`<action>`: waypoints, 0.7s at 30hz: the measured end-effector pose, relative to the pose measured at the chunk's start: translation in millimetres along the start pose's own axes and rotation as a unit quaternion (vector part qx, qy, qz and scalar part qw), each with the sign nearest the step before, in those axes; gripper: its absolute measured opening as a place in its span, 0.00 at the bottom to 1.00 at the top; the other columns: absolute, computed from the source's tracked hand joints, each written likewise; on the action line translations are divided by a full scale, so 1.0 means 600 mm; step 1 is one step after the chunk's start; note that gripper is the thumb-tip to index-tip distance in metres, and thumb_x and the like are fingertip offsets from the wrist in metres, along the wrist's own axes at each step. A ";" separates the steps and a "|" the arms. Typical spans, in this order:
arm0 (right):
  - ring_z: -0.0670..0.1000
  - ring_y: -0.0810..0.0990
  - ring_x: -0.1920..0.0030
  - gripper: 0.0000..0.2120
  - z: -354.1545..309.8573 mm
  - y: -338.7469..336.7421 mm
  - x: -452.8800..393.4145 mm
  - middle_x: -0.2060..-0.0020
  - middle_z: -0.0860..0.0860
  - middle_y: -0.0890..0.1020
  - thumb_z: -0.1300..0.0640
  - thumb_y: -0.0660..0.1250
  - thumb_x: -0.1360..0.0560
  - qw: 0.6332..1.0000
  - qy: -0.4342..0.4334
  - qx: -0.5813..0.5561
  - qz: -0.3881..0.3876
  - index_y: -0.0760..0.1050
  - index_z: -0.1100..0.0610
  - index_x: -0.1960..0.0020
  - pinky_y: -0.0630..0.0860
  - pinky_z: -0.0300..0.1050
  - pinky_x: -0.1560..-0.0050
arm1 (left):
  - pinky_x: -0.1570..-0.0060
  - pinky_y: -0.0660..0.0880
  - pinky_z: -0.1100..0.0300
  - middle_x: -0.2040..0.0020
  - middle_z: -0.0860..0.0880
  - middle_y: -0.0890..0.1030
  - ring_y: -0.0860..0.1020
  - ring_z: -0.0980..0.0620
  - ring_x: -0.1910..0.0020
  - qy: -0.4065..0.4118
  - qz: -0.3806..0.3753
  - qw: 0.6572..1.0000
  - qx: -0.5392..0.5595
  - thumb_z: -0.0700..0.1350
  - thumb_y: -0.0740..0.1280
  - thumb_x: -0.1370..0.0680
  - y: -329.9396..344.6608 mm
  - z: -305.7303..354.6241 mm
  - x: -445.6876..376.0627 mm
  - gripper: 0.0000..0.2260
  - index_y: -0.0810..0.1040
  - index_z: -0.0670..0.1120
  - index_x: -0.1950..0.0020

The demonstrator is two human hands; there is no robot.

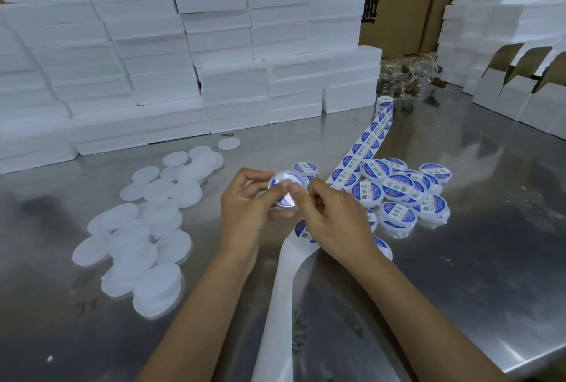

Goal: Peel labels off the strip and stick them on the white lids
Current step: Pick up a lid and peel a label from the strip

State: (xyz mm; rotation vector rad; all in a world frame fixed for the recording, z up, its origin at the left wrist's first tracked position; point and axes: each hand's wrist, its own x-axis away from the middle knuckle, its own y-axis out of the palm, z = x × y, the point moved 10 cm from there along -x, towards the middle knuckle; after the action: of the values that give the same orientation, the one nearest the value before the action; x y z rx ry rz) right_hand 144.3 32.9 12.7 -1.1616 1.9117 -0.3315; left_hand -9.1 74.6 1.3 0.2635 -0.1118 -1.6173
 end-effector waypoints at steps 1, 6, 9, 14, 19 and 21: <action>0.50 0.70 0.71 0.24 -0.001 0.004 0.001 0.77 0.47 0.68 0.36 0.55 0.22 1.000 -0.003 -0.006 -0.008 0.63 0.53 0.66 0.65 0.44 0.70 | 0.66 0.81 0.57 0.55 0.40 0.86 0.85 0.45 0.63 0.004 0.008 1.000 0.003 0.36 0.75 0.27 -0.005 0.001 -0.001 0.09 0.77 0.42 0.52; 0.49 0.70 0.73 0.22 0.004 0.003 -0.003 0.77 0.47 0.69 0.42 0.59 0.20 0.999 0.004 -0.032 -0.006 0.65 0.53 0.66 0.66 0.47 0.70 | 0.66 0.82 0.57 0.59 0.42 0.86 0.84 0.47 0.65 0.005 0.015 1.000 0.014 0.39 0.74 0.24 -0.007 -0.005 -0.005 0.07 0.76 0.42 0.55; 0.49 0.73 0.71 0.21 0.010 -0.001 -0.005 0.75 0.49 0.74 0.41 0.60 0.20 0.999 0.021 -0.045 0.002 0.68 0.55 0.64 0.71 0.49 0.68 | 0.64 0.83 0.58 0.61 0.45 0.86 0.84 0.49 0.68 -0.010 0.008 1.000 0.014 0.40 0.73 0.23 -0.004 -0.014 -0.008 0.05 0.78 0.42 0.51; 0.46 0.76 0.67 0.18 0.028 -0.007 -0.012 0.71 0.46 0.77 0.42 0.59 0.20 0.998 0.044 -0.039 0.003 0.71 0.53 0.60 0.74 0.50 0.65 | 0.60 0.82 0.58 0.53 0.40 0.87 0.86 0.46 0.57 -0.057 -0.056 0.996 0.044 0.38 0.67 0.20 0.025 -0.030 -0.006 0.07 0.78 0.42 0.42; 0.47 0.74 0.69 0.19 0.098 -0.070 -0.016 0.72 0.46 0.75 0.40 0.58 0.20 0.987 0.131 0.018 0.094 0.68 0.51 0.65 0.63 0.44 0.69 | 0.59 0.83 0.56 0.50 0.46 0.87 0.86 0.45 0.52 -0.087 -0.046 0.995 0.000 0.35 0.66 0.20 0.024 -0.046 -0.002 0.11 0.78 0.47 0.40; 0.49 0.73 0.69 0.22 0.142 -0.119 -0.010 0.72 0.46 0.75 0.39 0.58 0.20 0.968 0.190 0.054 0.157 0.69 0.53 0.65 0.63 0.44 0.67 | 0.61 0.83 0.56 0.51 0.47 0.87 0.86 0.44 0.53 -0.089 -0.021 0.996 -0.017 0.36 0.66 0.21 0.011 -0.048 -0.005 0.11 0.77 0.47 0.41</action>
State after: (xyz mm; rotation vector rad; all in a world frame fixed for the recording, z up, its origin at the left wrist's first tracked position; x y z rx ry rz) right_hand 254.1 16.4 7.4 -0.7416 2.3390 -0.5023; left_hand 4.5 79.4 -24.9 0.0956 -0.2174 -1.6806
